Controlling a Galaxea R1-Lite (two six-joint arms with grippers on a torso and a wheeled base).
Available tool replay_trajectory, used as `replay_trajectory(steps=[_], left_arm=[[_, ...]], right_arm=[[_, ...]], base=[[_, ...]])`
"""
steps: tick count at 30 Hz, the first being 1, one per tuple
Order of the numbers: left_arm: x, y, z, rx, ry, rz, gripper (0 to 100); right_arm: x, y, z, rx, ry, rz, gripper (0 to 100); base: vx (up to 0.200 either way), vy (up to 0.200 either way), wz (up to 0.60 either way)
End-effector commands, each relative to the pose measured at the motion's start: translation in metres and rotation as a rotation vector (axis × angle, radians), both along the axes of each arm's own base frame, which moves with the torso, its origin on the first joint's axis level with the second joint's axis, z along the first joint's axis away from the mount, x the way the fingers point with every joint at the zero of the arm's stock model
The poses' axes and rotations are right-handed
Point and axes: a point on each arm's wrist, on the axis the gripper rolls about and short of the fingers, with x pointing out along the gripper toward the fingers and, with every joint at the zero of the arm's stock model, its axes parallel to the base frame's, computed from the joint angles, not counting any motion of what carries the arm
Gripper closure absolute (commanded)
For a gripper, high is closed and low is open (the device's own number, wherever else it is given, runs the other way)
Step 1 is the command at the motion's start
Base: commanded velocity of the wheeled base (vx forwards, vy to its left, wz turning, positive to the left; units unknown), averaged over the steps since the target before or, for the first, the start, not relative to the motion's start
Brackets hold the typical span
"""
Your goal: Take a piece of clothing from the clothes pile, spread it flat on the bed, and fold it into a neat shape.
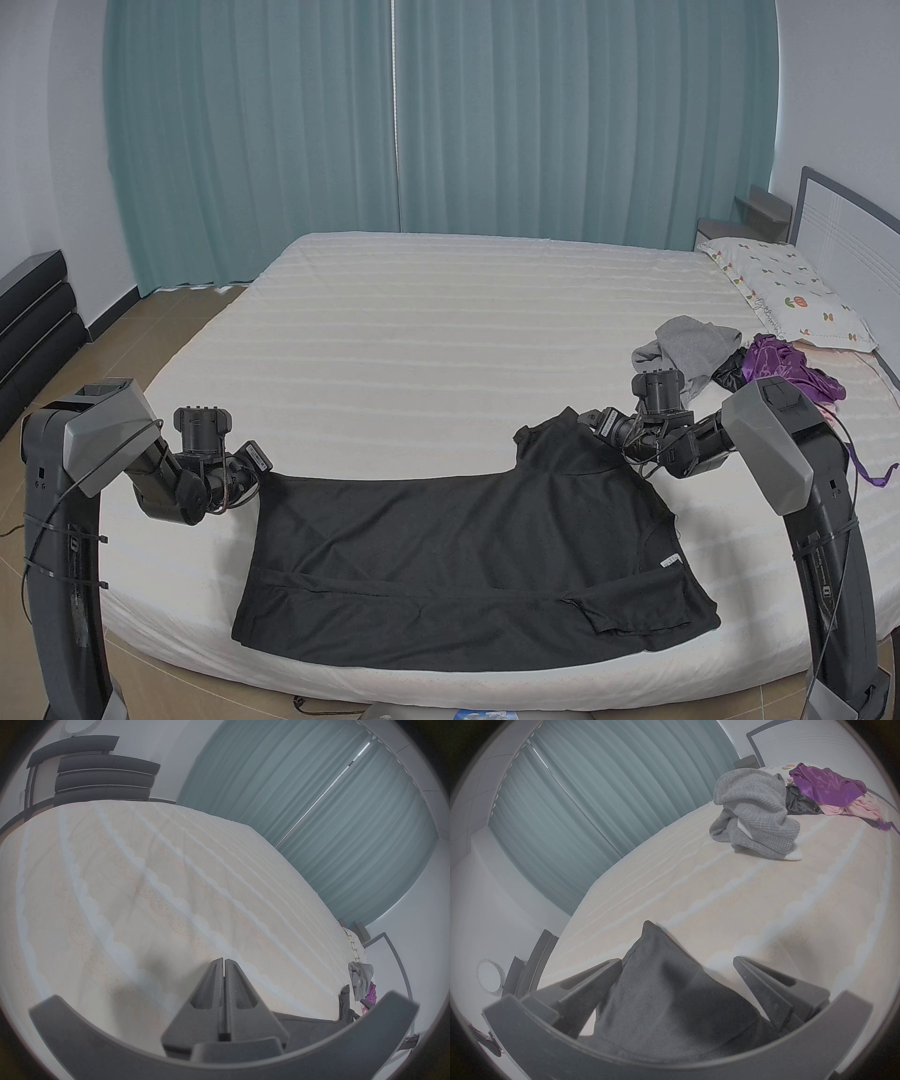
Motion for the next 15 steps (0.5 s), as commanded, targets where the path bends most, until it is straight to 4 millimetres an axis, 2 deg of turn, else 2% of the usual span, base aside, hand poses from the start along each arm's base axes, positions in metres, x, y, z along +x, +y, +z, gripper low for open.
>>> replay_trajectory(steps=[1,2,10,15], left_arm=[[0.000,0.000,0.000,-0.001,0.000,-0.001,100],[0.000,0.000,0.000,-0.001,0.000,-0.001,100],[0.000,0.000,-0.001,-0.001,0.002,-0.001,100],[0.001,0.000,0.004,-0.002,-0.010,0.000,100]], right_arm=[[0.003,0.001,-0.011,-0.003,0.006,0.001,0],[0.003,0.001,-0.012,-0.003,0.009,0.001,100],[0.003,-0.005,-0.011,-0.006,0.014,-0.010,100],[0.001,-0.014,-0.002,-0.006,0.038,-0.028,100]], base=[[0.000,0.000,0.00],[0.000,0.000,0.00],[0.000,0.000,0.00],[0.000,0.000,0.00]])
